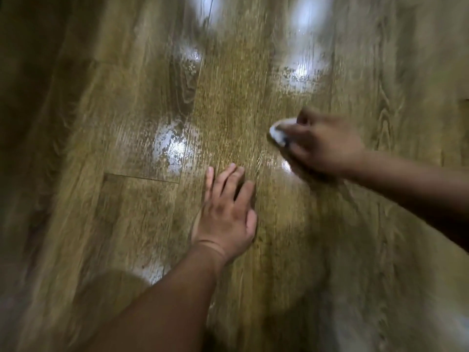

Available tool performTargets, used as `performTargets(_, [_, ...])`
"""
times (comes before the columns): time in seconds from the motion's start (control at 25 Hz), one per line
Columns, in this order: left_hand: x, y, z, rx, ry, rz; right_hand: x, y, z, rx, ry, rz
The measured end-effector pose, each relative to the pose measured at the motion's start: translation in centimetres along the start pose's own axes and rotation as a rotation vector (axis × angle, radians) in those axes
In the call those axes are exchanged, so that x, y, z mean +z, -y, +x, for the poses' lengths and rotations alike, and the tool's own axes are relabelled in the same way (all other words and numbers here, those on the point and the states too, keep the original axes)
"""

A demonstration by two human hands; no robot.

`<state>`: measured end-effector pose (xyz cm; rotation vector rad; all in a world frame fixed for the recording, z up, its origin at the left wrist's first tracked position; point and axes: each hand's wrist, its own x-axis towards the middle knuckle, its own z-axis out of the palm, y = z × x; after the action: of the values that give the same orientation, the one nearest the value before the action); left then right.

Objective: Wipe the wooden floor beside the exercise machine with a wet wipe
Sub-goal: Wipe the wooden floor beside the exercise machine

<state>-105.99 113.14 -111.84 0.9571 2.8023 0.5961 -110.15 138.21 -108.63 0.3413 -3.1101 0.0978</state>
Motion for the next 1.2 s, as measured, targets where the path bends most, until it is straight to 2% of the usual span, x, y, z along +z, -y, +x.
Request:
performTargets(0.12, [0.1, -0.2, 0.0, 0.0, 0.016, 0.01, 0.2, -3.7, 6.6, 0.348, -0.014, 0.012])
performTargets(0.2, [0.1, 0.1, 0.0, 0.003, 0.001, 0.016, 0.5, -2.2, 6.9, 0.45, -0.034, 0.087])
performTargets(0.32, [0.0, 0.0, 0.1, 0.013, -0.012, -0.012, 1.6, 3.3, -0.2, 0.363, -0.044, 0.172])
performTargets(0.44, [0.2, 0.1, 0.1, 0.022, -0.036, -0.031, 1.4, 7.8, -8.5, 0.094, 0.022, 0.26])
performTargets(0.52, [0.3, 0.2, 0.0, 0.025, -0.035, -0.028, 1.4, 6.1, -9.8, -0.048, 0.048, 0.232])
performTargets(0.56, [0.2, 0.2, 0.0, 0.023, -0.026, -0.017, 1.5, 4.1, -8.8, -0.055, 0.015, 0.201])
performTargets(0.68, [0.1, 0.1, 0.1, 0.018, -0.01, 0.019, 2.0, -3.6, -2.0, 0.2, -0.189, 0.054])
performTargets(0.76, [0.1, 0.0, 0.1, 0.022, -0.017, 0.025, 1.9, -6.8, 1.9, 0.374, -0.177, 0.003])
performTargets(0.84, [0.1, 0.0, 0.0, 0.028, -0.024, 0.028, 1.9, -6.6, 3.3, 0.421, -0.166, 0.027])
performTargets(0.96, [0.1, 0.1, 0.2, 0.032, -0.028, 0.024, 2.2, -2.4, -0.2, 0.46, -0.214, 0.163])
performTargets(1.04, [0.2, 0.0, 0.2, 0.036, -0.031, 0.024, 2.5, 2.7, -5.2, 0.374, -0.148, 0.265])
performTargets(1.08, [0.2, 0.0, 0.2, 0.04, -0.029, 0.019, 2.4, 5.4, -7.6, 0.259, -0.122, 0.296])
performTargets(1.12, [0.1, -0.1, 0.3, 0.042, -0.03, 0.017, 2.4, 7.0, -9.2, 0.099, -0.117, 0.312])
performTargets(1.2, [0.1, 0.1, 0.3, 0.028, -0.029, 0.022, 2.1, 5.3, -9.5, -0.233, -0.052, 0.332])
